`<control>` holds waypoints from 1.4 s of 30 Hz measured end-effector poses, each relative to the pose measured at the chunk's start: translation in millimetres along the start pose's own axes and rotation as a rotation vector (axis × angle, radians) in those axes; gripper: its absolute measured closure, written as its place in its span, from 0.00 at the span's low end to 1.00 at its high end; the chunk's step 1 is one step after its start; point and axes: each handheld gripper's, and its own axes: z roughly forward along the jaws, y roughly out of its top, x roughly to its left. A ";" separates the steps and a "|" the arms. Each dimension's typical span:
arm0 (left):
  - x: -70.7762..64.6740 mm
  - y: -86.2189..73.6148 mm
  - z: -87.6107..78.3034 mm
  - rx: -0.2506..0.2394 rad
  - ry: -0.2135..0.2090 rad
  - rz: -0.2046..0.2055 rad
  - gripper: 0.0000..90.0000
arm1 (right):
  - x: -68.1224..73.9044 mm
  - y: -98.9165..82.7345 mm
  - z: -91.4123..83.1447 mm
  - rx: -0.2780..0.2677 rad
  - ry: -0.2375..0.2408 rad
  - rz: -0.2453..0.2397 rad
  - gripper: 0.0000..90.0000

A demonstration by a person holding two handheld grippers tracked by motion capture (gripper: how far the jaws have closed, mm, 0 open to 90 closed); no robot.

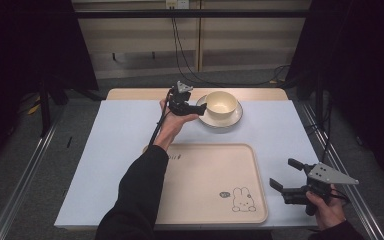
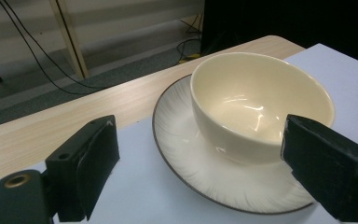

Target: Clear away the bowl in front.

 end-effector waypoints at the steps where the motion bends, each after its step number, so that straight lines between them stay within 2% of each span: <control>1: -0.3 3.0 4.8 0.009 0.004 0.003 0.12 | 0.1 0.0 -0.1 0.001 0.001 0.001 0.04; 3: 0.0 4.0 7.3 0.003 0.001 0.013 0.13 | 0.0 0.0 -0.1 0.000 0.001 -0.002 0.04; 6: -1.1 6.9 15.6 -0.003 0.001 -0.003 0.16 | 0.3 -0.1 0.2 0.003 0.007 0.003 0.04; 7: -2.6 8.6 20.7 -0.006 0.018 0.005 0.17 | 0.2 -0.1 0.2 0.001 0.006 0.002 0.04; 8: -3.7 9.3 23.8 -0.003 0.019 -0.013 0.18 | 0.2 -0.1 0.2 0.001 0.006 0.002 0.04; 9: -4.5 11.0 26.7 0.028 0.024 -0.014 0.18 | 0.3 -0.1 0.2 0.003 0.008 0.004 0.04; 11: -6.8 13.5 33.1 0.044 0.026 -0.022 0.18 | 0.2 -0.1 0.1 0.001 0.007 0.002 0.04; 12: -7.2 14.7 35.3 0.057 0.028 -0.019 0.22 | 0.1 -0.1 0.0 0.001 0.005 0.002 0.04; 15: -9.6 15.7 41.7 0.049 0.020 -0.035 0.25 | 0.2 -0.1 -0.2 0.000 0.006 -0.002 0.04; 16: -14.2 16.2 48.7 0.064 0.024 -0.016 0.25 | 0.1 -0.2 -0.2 0.001 0.006 -0.002 0.04; 20: -18.4 16.8 57.9 0.079 0.022 0.006 0.25 | 0.0 -0.3 -0.2 0.000 0.009 -0.005 0.04; 21: -19.2 16.0 63.1 0.087 0.037 0.011 0.25 | 0.2 -0.2 -0.1 -0.001 0.010 -0.007 0.04; 23: -18.0 14.8 67.1 0.111 0.039 -0.010 0.23 | 0.3 -0.5 -0.4 0.003 0.011 -0.009 0.04; 25: -17.1 14.0 68.6 0.124 0.039 -0.004 0.24 | 0.5 -0.5 -0.6 0.004 0.010 -0.008 0.04; 26: -17.2 13.7 69.7 0.134 0.039 -0.015 0.24 | 0.6 -0.6 -0.7 0.003 0.008 -0.010 0.04; 27: -17.5 13.7 70.4 0.150 0.040 -0.033 0.27 | 0.8 -0.5 -1.1 0.005 0.011 -0.012 0.04; 28: -17.4 12.5 73.0 0.159 0.008 -0.076 0.29 | 0.8 -0.6 -1.0 0.004 0.013 -0.014 0.04; 31: -21.0 12.6 74.3 0.158 0.009 -0.064 0.37 | 0.8 -0.5 -0.8 0.003 0.011 -0.007 0.04; 32: -20.7 12.7 74.2 0.176 0.018 -0.057 0.41 | 0.6 -0.3 -1.1 0.003 0.019 -0.005 0.04; 34: -19.3 11.5 77.5 0.214 0.007 -0.073 0.44 | 0.9 -0.5 -0.3 0.003 0.013 -0.009 0.04; 35: -19.3 11.5 77.5 0.214 0.007 -0.073 0.46 | 0.7 -0.5 -0.6 0.005 0.017 -0.012 0.04; 36: -20.7 9.3 79.7 0.248 0.001 -0.059 0.48 | 0.8 -0.6 -0.6 0.006 0.015 -0.011 0.04; 37: -20.7 9.3 79.7 0.248 0.001 -0.059 0.50 | 0.8 -0.6 -0.6 0.006 0.015 -0.011 0.04; 38: -23.2 8.3 81.5 0.249 -0.007 -0.077 0.50 | 0.7 -0.6 -0.5 0.007 0.015 -0.012 0.04; 39: -26.8 9.5 81.3 0.276 0.000 -0.056 0.48 | 1.0 -0.7 -0.3 0.008 0.012 -0.014 0.04; 41: -27.1 10.1 81.0 0.283 0.004 -0.061 0.53 | 0.9 -0.8 0.0 0.013 0.012 -0.026 0.04; 42: -25.3 10.7 80.2 0.294 0.002 -0.086 0.57 | 1.3 -0.8 0.1 0.010 0.022 -0.019 0.04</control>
